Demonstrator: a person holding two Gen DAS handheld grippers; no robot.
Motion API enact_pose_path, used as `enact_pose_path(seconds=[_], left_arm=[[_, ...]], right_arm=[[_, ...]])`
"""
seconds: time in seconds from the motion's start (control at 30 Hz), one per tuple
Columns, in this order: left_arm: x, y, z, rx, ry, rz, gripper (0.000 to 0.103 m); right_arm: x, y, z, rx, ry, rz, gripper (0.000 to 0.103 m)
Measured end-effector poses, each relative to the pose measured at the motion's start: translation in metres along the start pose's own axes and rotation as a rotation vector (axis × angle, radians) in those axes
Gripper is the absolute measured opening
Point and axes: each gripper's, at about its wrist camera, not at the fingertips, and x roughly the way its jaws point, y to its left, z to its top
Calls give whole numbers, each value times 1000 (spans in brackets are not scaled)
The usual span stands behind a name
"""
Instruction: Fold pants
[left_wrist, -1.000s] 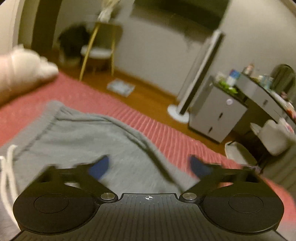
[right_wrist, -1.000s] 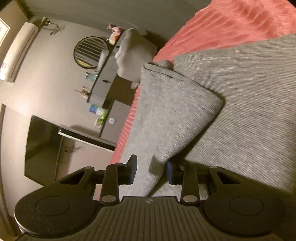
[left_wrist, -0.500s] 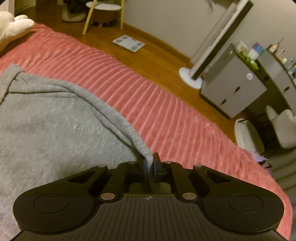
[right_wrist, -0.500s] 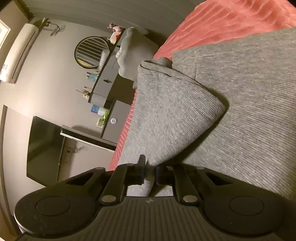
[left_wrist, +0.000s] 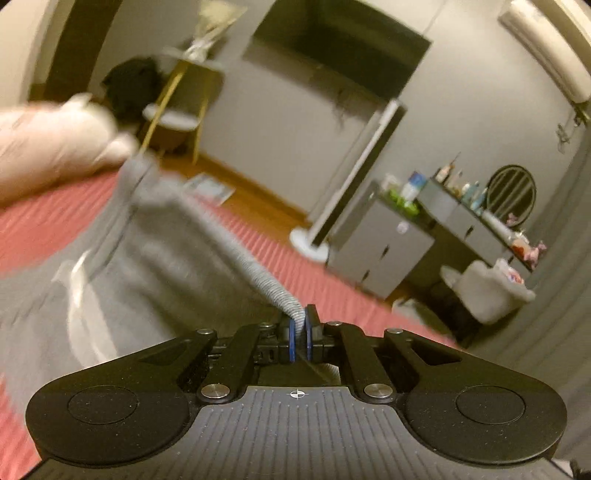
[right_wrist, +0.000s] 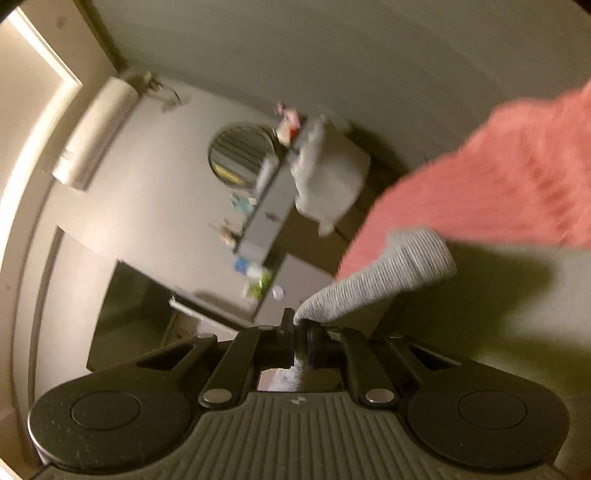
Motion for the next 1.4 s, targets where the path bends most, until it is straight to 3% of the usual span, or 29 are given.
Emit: enact_pose_path(seconds=[0.1,0.2,0.23,0.3,0.37,0.4,0.47,0.5,0.63,0.67,0.7,0.73,0.8,0.83,0.87,0.97,1.03,1.1,1.13,1.17,1.2,1.23,1.3,1.33,1.37,1.4], left_arm=[[-16,30,-52,-61,87,42,8],[-6,60,-88,-116,209,121,9],[-4,68,-93,-133,229,144,14],[-7,82,-90,-186,208,180,31],[-14,90,-74,-195,122,200,66],[-15,90,-64,-157,73,233,74],[-9,87,-44,-80,4,298,91],[-2,86,-35,-45,-5,302,95],[41,93,-7,-6,28,386,96],[51,99,-4,-31,44,403,88],[56,107,-4,-59,54,417,78],[56,115,-5,-86,61,410,55],[57,125,-1,-133,67,357,30],[54,127,4,-140,51,331,10],[48,128,8,-136,21,302,9],[14,127,13,-106,-172,135,10],[0,133,7,-80,-220,148,10],[3,145,-6,-25,-189,255,11],[9,153,-14,-22,-141,319,17],[19,163,-24,-40,-65,415,37],[27,172,-32,-62,-4,504,45],[29,178,-40,-80,11,534,47],[19,173,-49,-105,-39,523,55],[17,171,-48,-115,-37,541,72],[14,165,-48,-125,-44,603,83],[8,160,-47,-125,-77,669,83]], right_arm=[[-34,0,4,39,-50,-82,6],[-43,4,-1,-4,-65,-269,6],[-41,6,-4,-30,-60,-355,9],[-39,2,-11,-70,-58,-484,11],[-34,-7,-15,-70,-39,-570,17],[-30,-12,-16,-57,-23,-579,22],[-18,-25,-16,-15,43,-557,43],[-14,-29,-19,10,63,-545,43],[1,-26,-27,-19,71,-551,43],[3,-23,-28,-38,72,-552,43],[6,-22,-29,-47,73,-550,43],[6,-22,-32,-49,74,-549,43],[9,-24,-31,-40,73,-547,43],[11,-25,-30,-34,72,-545,43],[13,-25,-29,-27,70,-543,43],[10,-32,-28,-32,66,-540,45],[11,-31,-28,-34,65,-538,47],[11,-32,-26,-19,62,-532,49],[10,-33,-25,-12,60,-529,50],[9,-33,-25,-7,58,-530,50],[8,-32,-24,-7,55,-536,51],[8,-32,-23,-12,54,-542,54],[5,-27,-21,-34,50,-568,61],[3,-24,-20,-51,43,-585,66],[1,-20,-19,-74,27,-607,73],[-2,-15,-17,-98,5,-631,77]])
